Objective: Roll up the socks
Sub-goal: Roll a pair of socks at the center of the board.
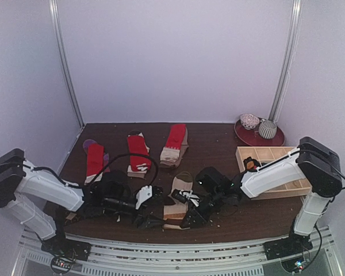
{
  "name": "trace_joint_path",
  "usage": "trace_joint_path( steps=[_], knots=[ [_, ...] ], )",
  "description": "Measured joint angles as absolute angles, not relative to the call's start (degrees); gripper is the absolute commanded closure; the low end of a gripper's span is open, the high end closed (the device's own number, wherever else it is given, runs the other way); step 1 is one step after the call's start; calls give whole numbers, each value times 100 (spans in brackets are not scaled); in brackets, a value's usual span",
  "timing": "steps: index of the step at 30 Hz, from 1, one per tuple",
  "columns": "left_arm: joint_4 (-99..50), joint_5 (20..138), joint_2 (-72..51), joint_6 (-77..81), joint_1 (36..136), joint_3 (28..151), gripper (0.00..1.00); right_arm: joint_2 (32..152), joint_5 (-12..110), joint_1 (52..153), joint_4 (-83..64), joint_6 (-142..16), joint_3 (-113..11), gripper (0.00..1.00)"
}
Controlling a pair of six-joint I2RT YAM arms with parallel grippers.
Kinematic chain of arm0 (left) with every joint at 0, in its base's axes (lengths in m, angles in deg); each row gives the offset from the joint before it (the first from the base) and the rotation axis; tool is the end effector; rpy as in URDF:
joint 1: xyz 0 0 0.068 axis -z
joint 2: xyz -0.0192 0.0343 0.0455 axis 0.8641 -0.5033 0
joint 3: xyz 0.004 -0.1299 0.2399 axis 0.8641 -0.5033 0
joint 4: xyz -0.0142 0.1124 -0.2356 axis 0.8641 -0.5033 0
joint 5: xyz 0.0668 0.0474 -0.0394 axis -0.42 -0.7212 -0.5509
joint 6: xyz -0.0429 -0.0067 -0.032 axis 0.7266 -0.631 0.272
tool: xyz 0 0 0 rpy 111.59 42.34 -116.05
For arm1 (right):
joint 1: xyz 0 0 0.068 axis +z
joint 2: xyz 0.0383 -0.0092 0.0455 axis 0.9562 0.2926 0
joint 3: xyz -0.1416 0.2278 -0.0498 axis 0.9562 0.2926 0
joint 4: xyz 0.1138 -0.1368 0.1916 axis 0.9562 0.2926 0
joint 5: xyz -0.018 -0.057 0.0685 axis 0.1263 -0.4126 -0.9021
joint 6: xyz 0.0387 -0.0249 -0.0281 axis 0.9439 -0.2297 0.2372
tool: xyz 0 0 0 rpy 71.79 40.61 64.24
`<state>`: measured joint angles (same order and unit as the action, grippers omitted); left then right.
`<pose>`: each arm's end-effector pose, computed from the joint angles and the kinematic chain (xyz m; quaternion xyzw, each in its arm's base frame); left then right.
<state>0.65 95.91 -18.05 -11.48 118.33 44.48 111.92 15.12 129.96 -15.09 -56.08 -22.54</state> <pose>0.1267 -0.2360 0.1525 0.5190 0.6736 -0.3973 0.3449 0.1602 0.2899 0.1350 -0.4393 0.7670 0.4613 0.0772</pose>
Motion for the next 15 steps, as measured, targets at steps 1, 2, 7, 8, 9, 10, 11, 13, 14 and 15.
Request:
trace_joint_path(
  steps=[1,2,7,8,9,10,11,13,14,15],
  knots=[
    [87,9628,-1976,-1172,11846,4474,28,11278,1429,12974,-1454,-5538,-2302,91],
    [95,9663,-2133,-1198,11863,4500,29,11356,1363,12956,-1415,-5479,-2344,91],
    [154,9846,-2505,-1274,11929,4572,33,11706,915,12856,-1299,-5318,-2536,91],
    [161,9881,-2531,-1287,11942,4601,33,11763,836,12841,-1275,-5304,-2582,91],
    [187,9916,-2559,-1296,11955,4634,34,11822,771,12819,-1247,-5291,-2634,91],
    [242,9940,-2597,-1301,11972,4664,34,11870,727,12803,-1223,-5278,-2676,91],
    [286,9958,-2647,-1305,11994,4699,34,11925,659,12786,-1201,-5267,-2722,91],
    [412,9978,-2771,-1303,12051,4728,36,12003,554,12764,-1168,-5232,-2787,91],
    [471,9984,-2854,-1301,12086,4732,37,12025,513,12755,-1162,-5226,-2803,91],
    [520,9993,-2937,-1296,12121,4732,40,12045,478,12744,-1162,-5184,-2811,91]
  ],
)
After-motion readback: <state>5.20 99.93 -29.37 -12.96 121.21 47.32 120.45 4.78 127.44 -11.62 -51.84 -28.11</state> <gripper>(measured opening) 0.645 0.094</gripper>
